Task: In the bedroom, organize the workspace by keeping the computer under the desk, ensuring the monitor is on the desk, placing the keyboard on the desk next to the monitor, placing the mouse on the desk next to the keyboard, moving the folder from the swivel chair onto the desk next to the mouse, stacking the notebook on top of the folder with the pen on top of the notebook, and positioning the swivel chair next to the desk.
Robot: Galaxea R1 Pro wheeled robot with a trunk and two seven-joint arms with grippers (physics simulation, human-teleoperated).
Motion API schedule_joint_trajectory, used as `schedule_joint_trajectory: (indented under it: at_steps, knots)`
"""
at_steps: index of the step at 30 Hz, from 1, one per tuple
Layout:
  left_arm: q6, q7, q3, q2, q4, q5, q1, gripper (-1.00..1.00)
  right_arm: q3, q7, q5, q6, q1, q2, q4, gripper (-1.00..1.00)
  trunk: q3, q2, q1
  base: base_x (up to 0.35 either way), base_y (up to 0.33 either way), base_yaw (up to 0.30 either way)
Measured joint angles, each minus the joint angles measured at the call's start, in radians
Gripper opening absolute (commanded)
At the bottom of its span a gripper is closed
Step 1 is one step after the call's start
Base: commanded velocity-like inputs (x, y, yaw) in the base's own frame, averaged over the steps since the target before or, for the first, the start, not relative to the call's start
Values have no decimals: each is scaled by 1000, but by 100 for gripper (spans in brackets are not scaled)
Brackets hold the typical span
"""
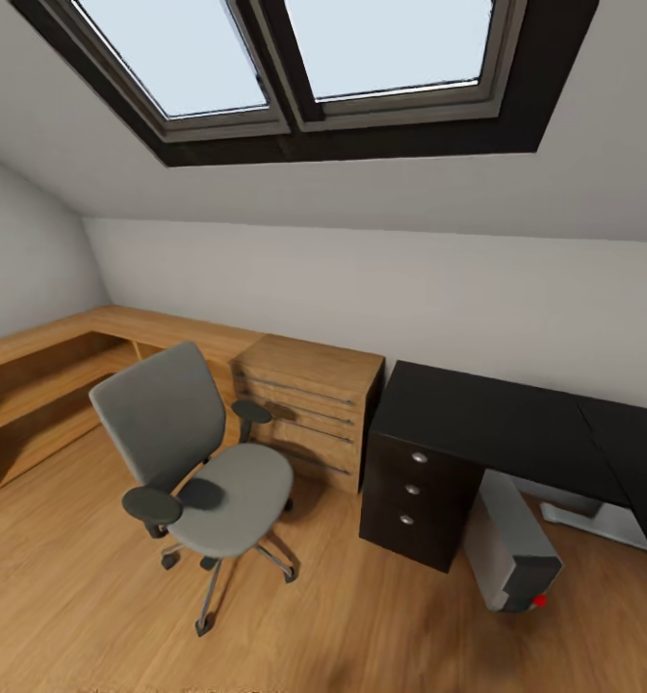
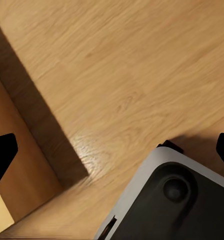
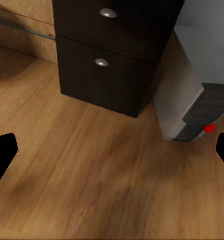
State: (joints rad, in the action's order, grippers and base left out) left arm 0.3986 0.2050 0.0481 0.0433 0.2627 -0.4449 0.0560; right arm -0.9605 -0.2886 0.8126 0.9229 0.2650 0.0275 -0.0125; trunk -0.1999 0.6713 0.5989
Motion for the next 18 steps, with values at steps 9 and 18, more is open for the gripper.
schedule_joint_trajectory:
  at_steps: [9, 18]
  knots:
    - [0, 0, 0, 0, 0, 0, 0, 100, 0, 0, 0, 0, 0, 0, -1, 100, 0, 0, 0, 0, 0, 272]
    - [0, 0, 0, 0, 0, 0, 0, 100, 1, -1, 0, 0, 0, -1, -1, 100, 0, 0, 0, 0, 0, 275]
